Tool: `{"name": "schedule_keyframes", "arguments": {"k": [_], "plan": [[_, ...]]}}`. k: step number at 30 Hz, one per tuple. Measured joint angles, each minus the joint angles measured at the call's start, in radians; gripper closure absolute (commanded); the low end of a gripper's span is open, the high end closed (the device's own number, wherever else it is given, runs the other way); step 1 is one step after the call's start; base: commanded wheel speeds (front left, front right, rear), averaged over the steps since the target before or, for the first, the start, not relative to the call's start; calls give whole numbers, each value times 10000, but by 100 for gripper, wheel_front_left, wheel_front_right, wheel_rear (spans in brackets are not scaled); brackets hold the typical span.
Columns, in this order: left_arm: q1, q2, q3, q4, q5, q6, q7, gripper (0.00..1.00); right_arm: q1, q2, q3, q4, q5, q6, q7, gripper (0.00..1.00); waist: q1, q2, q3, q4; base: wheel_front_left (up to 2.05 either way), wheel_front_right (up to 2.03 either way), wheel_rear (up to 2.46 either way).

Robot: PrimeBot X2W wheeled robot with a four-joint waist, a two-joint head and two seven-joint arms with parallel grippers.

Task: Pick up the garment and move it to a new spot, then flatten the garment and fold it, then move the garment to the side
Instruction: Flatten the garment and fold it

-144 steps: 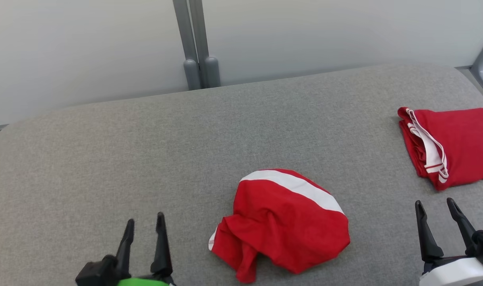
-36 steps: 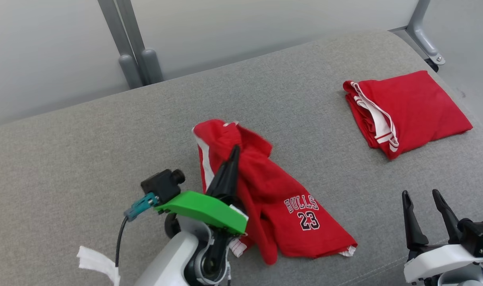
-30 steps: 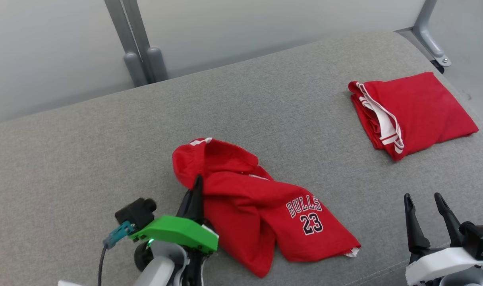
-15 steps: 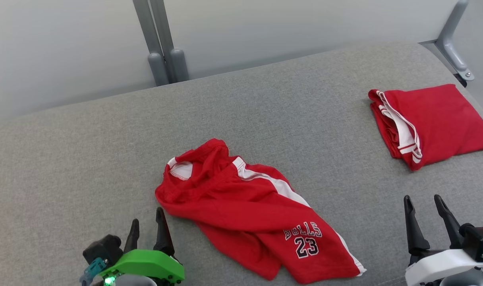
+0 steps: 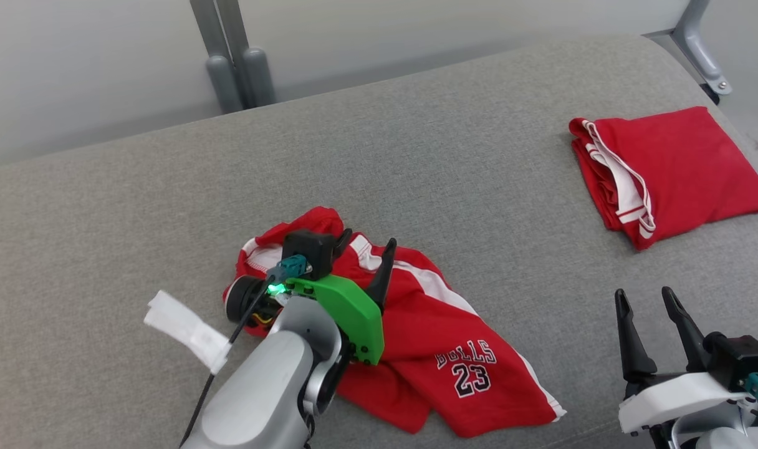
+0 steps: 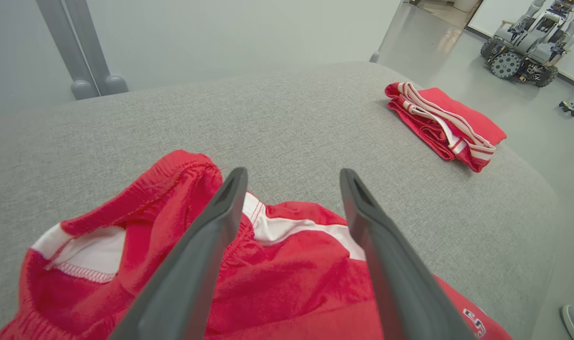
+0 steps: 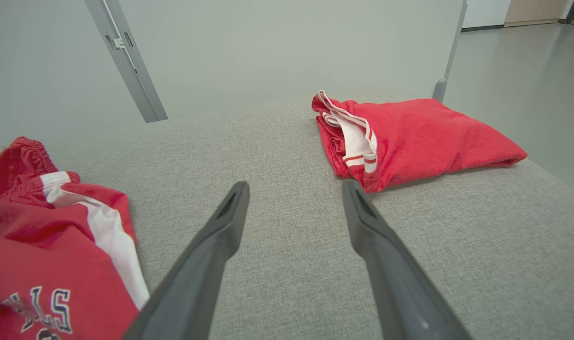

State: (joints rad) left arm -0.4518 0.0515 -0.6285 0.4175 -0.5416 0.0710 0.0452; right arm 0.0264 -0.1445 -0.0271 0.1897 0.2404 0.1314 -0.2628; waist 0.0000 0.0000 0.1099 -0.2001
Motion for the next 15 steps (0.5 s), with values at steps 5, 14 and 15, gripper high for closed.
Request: {"name": "schedule_keyframes", "arguments": {"k": [5,14,15], "plan": [[-1121,-35,-573,1613,0,-59,1135,0,-266,81,58,125,50,0,0,0,0,0,225,-456,0,0,0],[-2324,2,-673,3651,19,-21,1877,0,-166,96,-104,215,96,-2,0,0,0,0,423,-1127,0,0,0],[-2395,2,-660,3758,-15,-46,1944,0,-146,96,-115,221,94,-2,0,0,0,0,416,-1131,0,0,0]]}}
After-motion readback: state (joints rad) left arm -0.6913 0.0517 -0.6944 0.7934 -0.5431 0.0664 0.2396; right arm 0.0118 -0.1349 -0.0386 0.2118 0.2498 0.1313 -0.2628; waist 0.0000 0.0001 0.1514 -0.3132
